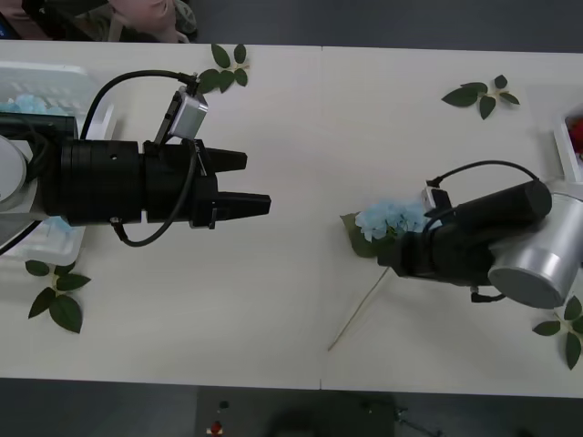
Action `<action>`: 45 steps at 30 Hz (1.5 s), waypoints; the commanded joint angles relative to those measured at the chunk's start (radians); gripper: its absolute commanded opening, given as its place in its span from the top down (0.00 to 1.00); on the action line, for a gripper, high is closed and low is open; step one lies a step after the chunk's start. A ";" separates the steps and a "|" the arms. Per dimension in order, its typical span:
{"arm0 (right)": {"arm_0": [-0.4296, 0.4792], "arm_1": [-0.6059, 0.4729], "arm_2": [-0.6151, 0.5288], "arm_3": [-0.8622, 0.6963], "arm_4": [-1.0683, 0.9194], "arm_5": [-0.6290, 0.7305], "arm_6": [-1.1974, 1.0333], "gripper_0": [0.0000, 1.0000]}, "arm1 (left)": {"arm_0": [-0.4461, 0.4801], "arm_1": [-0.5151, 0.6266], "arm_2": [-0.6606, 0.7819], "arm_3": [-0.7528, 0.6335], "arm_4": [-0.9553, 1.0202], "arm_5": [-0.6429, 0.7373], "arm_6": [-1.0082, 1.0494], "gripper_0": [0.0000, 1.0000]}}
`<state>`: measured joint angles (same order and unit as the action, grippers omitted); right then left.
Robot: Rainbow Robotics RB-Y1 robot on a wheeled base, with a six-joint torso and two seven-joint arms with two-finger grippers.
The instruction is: Put the red flowers into the right box and the blue flowers into the left box
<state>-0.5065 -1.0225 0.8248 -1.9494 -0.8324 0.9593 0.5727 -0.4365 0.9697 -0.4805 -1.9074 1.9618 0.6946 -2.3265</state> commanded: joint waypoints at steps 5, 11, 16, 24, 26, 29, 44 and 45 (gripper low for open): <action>-0.052 0.154 0.043 0.070 0.170 0.049 -0.154 0.20 | -0.022 -0.009 0.016 -0.010 0.005 -0.012 -0.053 0.00; -0.052 0.262 0.043 0.181 0.253 0.052 -0.159 0.21 | -0.022 -0.009 0.016 -0.010 0.005 -0.012 -0.053 0.00; -0.056 0.311 0.043 0.254 0.303 0.047 -0.155 0.38 | -0.022 -0.009 0.016 -0.010 0.005 -0.012 -0.053 0.00; -0.063 0.291 0.042 0.274 0.328 0.044 -0.151 0.49 | -0.022 -0.009 0.016 -0.010 0.005 -0.012 -0.053 0.00; -0.063 0.274 0.040 0.274 0.343 0.045 -0.149 0.49 | -0.022 -0.009 0.016 -0.010 0.005 -0.012 -0.053 0.00; -0.061 0.248 0.040 0.268 0.340 0.041 -0.148 0.49 | -0.022 -0.009 0.016 -0.010 0.005 -0.012 -0.053 0.00; -0.061 0.064 -0.010 0.127 0.233 0.033 -0.142 0.54 | -0.022 -0.009 0.016 -0.010 0.005 -0.012 -0.053 0.00; -0.060 0.065 -0.010 0.132 0.233 0.032 -0.139 0.53 | -0.022 -0.009 0.016 -0.010 0.005 -0.012 -0.053 0.00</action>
<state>-0.5456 -0.9618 0.8127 -1.8192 -0.6038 0.9903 0.4420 -0.4365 0.9696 -0.4805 -1.9064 1.9618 0.6942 -2.3266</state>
